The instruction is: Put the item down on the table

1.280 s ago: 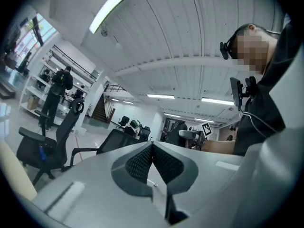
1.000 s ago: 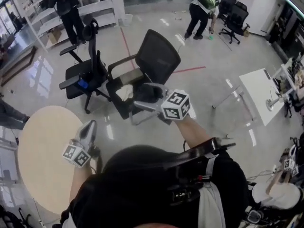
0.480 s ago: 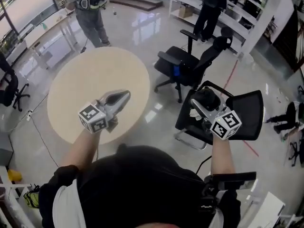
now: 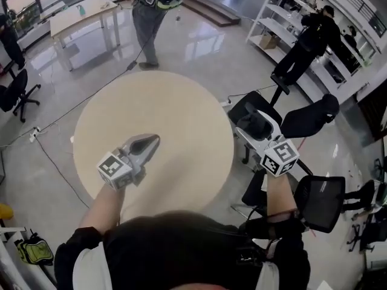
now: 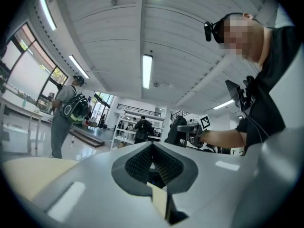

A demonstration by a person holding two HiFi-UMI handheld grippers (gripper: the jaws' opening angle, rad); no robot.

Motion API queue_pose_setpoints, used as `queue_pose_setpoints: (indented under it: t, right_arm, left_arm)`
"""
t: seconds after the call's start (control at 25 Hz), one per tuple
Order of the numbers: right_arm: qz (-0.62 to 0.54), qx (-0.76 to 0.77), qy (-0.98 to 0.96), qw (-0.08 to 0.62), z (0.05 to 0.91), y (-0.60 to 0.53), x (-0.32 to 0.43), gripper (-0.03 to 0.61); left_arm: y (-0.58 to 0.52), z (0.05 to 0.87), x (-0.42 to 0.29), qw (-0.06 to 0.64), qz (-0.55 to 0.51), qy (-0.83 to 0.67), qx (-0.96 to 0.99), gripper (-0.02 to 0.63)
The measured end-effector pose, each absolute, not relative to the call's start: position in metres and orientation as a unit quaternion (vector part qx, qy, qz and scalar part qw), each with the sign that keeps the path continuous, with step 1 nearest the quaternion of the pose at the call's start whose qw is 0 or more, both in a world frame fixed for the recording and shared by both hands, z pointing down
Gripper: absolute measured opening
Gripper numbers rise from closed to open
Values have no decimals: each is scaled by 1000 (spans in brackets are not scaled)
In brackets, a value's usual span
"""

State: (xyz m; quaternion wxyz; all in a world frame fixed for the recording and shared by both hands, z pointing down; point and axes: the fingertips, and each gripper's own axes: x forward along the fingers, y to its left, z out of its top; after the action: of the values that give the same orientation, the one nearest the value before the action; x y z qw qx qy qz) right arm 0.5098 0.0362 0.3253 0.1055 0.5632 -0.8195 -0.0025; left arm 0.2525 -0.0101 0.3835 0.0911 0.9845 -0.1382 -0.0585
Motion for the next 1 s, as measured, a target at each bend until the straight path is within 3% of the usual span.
queue_pose_setpoints:
  t: [0.48,1.0]
  right_arm:
    - [-10,481,-853,204,407,-274,358,371]
    - [-15,425,-860,282,534,-450,290,371]
  left_arm:
    - [-207,476,106,91,-44,-235,967,-2]
    - [-307,547,83,110,-57,-274,954,-2]
